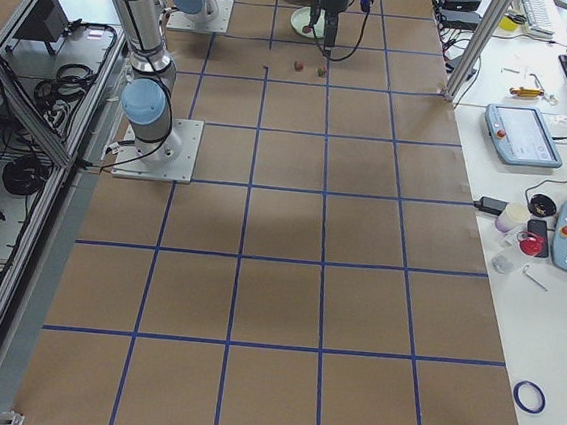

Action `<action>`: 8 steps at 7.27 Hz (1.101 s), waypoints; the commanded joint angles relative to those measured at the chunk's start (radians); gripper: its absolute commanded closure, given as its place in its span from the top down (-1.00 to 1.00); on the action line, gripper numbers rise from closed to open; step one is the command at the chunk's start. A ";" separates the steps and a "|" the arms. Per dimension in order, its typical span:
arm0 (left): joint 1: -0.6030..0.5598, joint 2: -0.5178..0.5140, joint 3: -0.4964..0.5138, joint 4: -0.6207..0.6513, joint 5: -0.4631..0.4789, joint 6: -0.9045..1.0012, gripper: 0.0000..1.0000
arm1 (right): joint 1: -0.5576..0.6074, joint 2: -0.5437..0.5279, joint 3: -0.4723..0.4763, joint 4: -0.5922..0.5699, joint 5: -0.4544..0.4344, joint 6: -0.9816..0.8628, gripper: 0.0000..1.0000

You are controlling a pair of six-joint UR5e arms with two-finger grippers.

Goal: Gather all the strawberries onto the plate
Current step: 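Carry the strawberry over the plate and release it onto it, then return the left gripper and grasp a second strawberry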

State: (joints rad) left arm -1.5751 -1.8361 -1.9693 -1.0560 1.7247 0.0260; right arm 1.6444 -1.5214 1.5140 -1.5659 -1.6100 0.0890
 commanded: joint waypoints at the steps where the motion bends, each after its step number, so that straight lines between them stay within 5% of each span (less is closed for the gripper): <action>1: -0.190 -0.023 0.003 0.133 -0.011 -0.218 1.00 | 0.000 0.001 0.000 0.001 -0.001 0.000 1.00; 5: -0.318 -0.074 -0.011 0.177 -0.126 -0.417 1.00 | 0.000 0.001 0.000 0.003 -0.001 0.000 1.00; 6: -0.319 -0.089 -0.014 0.179 -0.131 -0.419 0.86 | 0.000 0.001 0.000 0.003 -0.001 0.000 1.00; 8: -0.318 -0.101 -0.014 0.179 -0.154 -0.416 -0.26 | 0.000 0.001 -0.002 0.003 -0.001 0.000 1.00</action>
State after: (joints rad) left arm -1.8925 -1.9299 -1.9832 -0.8780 1.5807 -0.3921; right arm 1.6444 -1.5202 1.5136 -1.5631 -1.6107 0.0890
